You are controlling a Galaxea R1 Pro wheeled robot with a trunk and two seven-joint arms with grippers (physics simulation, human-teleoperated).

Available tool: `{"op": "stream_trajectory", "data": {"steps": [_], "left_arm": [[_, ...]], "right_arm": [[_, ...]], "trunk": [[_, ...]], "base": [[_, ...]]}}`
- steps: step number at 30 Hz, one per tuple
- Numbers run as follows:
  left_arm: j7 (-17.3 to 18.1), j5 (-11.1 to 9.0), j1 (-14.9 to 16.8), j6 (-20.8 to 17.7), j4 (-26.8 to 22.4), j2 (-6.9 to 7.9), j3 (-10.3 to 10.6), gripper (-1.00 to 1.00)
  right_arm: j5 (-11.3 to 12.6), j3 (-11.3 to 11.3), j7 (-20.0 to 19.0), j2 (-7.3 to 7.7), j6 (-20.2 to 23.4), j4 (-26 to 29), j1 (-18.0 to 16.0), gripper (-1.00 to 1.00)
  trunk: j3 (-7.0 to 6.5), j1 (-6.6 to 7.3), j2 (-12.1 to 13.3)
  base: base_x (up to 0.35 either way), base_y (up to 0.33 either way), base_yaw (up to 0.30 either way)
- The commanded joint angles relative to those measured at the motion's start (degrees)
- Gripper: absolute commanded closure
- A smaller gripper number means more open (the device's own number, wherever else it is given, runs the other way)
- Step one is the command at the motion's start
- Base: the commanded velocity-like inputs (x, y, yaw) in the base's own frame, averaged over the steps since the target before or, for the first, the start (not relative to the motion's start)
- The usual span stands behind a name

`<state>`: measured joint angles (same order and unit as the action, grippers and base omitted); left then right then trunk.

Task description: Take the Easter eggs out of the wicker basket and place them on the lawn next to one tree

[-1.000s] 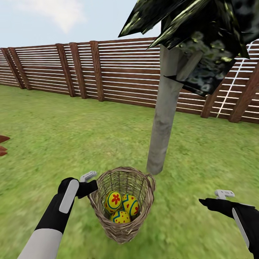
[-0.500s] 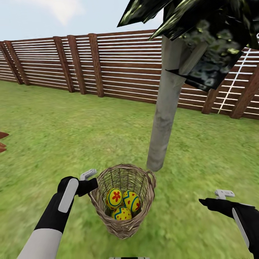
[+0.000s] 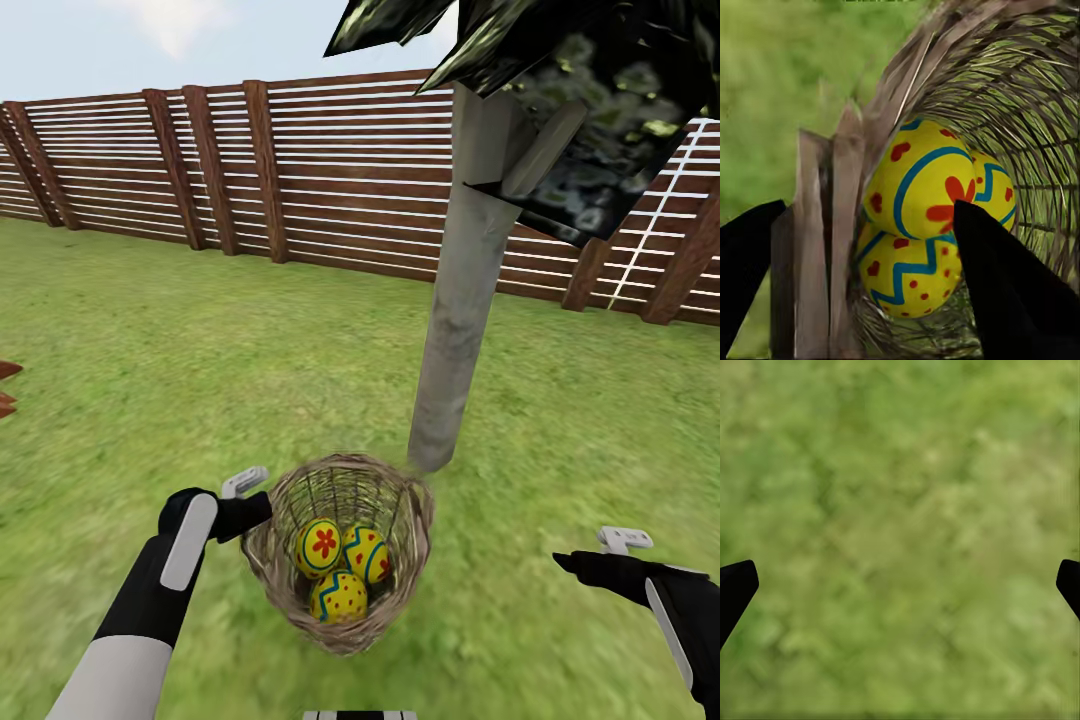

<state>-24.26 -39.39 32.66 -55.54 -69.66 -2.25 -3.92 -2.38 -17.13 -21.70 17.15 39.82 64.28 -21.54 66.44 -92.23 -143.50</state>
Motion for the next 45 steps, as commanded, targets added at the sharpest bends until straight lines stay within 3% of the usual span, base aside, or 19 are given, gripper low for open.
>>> {"op": "stream_trajectory", "data": {"steps": [1, 6, 11, 15, 17, 18, 19, 20, 24, 25, 26, 28, 31, 32, 36, 37, 40, 42, 45], "left_arm": [[-0.56, -0.6, 0.03, -0.18, -0.1, -0.04, -0.18, -1.0], [-0.61, -0.6, 0.03, -0.18, -0.08, -0.03, -0.28, -1.0], [-0.75, -0.6, 0.03, -0.68, -0.21, 0.16, -0.38, -1.0], [-0.71, -0.97, -0.16, -1.94, -8.03, 1.23, -0.27, -1.0], [-0.7, -3.72, -0.3, -2.24, -9.99, 2.54, -0.36, -1.0], [-0.7, -8.04, -0.31, -2.21, -10.66, 4.16, -0.38, -1.0], [-0.65, -14.12, -0.32, -1.91, -11.17, 5.75, -0.38, -1.0], [-0.62, -16.06, -0.32, -1.7, -11.24, 6.14, -0.41, -1.0], [1.28, -19.79, -0.32, -1.23, -11.43, 6.73, -1.7, -1.0], [4.46, -20.13, -0.32, -1.18, -11.41, 6.78, -3.18, -1.0], [6.53, -20.22, -0.32, -1.17, -11.42, 6.8, -4.02, -1.0], [13.82, -20.34, -0.32, -1.32, -11.45, 6.87, -8.52, -1.0], [18.28, -20.35, -0.39, -1.65, -11.38, 7.19, -13.43, -1.0], [18.7, -20.38, -0.4, -1.73, -11.38, 7.92, -14.59, -1.0], [20.15, -20.45, -0.52, -1.84, -11.29, 9.82, -15.88, -1.0], [20.71, -20.46, -0.55, -1.84, -11.23, 10.03, -16.08, -1.0], [21.49, -20.46, -0.59, -1.78, -11.13, 10.2, -16.19, -1.0], [21.64, -20.46, -0.58, -1.77, -11.12, 10.23, -16.25, -1.0], [21.7, -20.46, -0.58, -1.76, -11.07, 10.23, -16.23, -1.0]], "right_arm": [[-0.26, -0.1, -0.37, -0.01, 0.25, 0.06, -0.01, -1.0], [-0.26, -0.1, -0.36, -0.01, 0.25, 0.06, -0.02, -1.0], [-0.14, -0.1, -0.36, -0.01, 0.25, 0.06, -0.02, -1.0], [-0.08, 0.02, -0.36, -0.4, 0.25, -0.06, 0.01, -1.0], [-0.08, 0.07, -0.36, -0.52, 0.25, -0.13, 0.02, -1.0], [-0.01, 0.1, -0.43, -0.53, 0.36, 0.0, 0.01, -1.0], [0.0, 0.23, -0.55, -0.49, 0.68, 0.29, 0.01, -1.0], [0.0, 0.44, -0.58, -0.48, 0.78, 0.39, 0.01, -1.0], [0.05, 2.61, -0.69, -0.47, 1.88, 1.95, 0.01, -1.0], [0.21, 3.95, -0.69, -0.8, 3.81, 4.21, 0.01, -1.0], [0.18, 4.87, -0.66, -1.36, 5.57, 5.56, 0.01, -1.0], [-0.08, 8.9, -0.46, -5.04, 13.49, 10.99, 0.01, -1.0], [0.1, 10.92, -0.44, -7.81, 17.22, 16.47, 0.01, -1.0], [0.27, 11.08, -0.5, -8.03, 17.52, 17.25, 0.01, -1.0], [0.54, 11.22, -0.68, -9.32, 17.82, 19.19, -0.43, -1.0], [0.53, 11.25, -0.65, -11.21, 17.87, 19.38, -0.94, -1.0], [0.47, 11.4, -0.63, -14.49, 17.84, 19.53, -1.74, -1.0], [0.43, 13.18, -0.53, -15.45, 17.89, 19.45, -2.79, -1.0], [-0.08, 18.91, 0.88, -18.07, 17.86, 19.21, -3.36, -1.0]], "trunk": [[0.05, 0.01, -0.02], [0.05, 0.01, -0.02], [-1.06, 0.14, 0.05], [-1.94, 0.24, 0.1], [-2.39, 0.29, 0.13], [-2.61, 0.32, 0.14], [-2.83, 0.35, 0.15], [-3.05, 0.37, 0.17], [-3.94, 0.48, 0.22], [-4.16, 0.5, 0.23], [-4.38, 0.53, 0.25], [-4.78, 0.77, 0.65], [-4.78, 0.77, 0.65], [-4.78, 0.77, 0.65], [-4.78, 0.77, 0.65], [-4.78, 0.77, 0.65], [-4.78, 0.77, 0.65], [-4.78, 0.77, 0.65], [-4.78, 0.77, 0.65]], "base": [[0.0, 0.0, 0.0], [0.0, 0.0, 0.0], [0.0, 0.0, 0.0], [0.0, 0.0, 0.0], [0.0, 0.0, 0.0], [0.0, 0.0, 0.0], [0.0, 0.0, 0.0], [0.0, 0.0, 0.0], [0.0, 0.0, 0.0], [0.0, 0.0, 0.0], [0.0, 0.0, 0.0], [0.0, 0.0, 0.0], [0.0, 0.0, 0.0], [0.0, 0.0, 0.0], [0.0, 0.0, 0.0], [0.0, 0.0, 0.01], [0.0, 0.0, 0.152], [0.0, 0.0, 0.263], [0.0, 0.0, 0.283]]}}
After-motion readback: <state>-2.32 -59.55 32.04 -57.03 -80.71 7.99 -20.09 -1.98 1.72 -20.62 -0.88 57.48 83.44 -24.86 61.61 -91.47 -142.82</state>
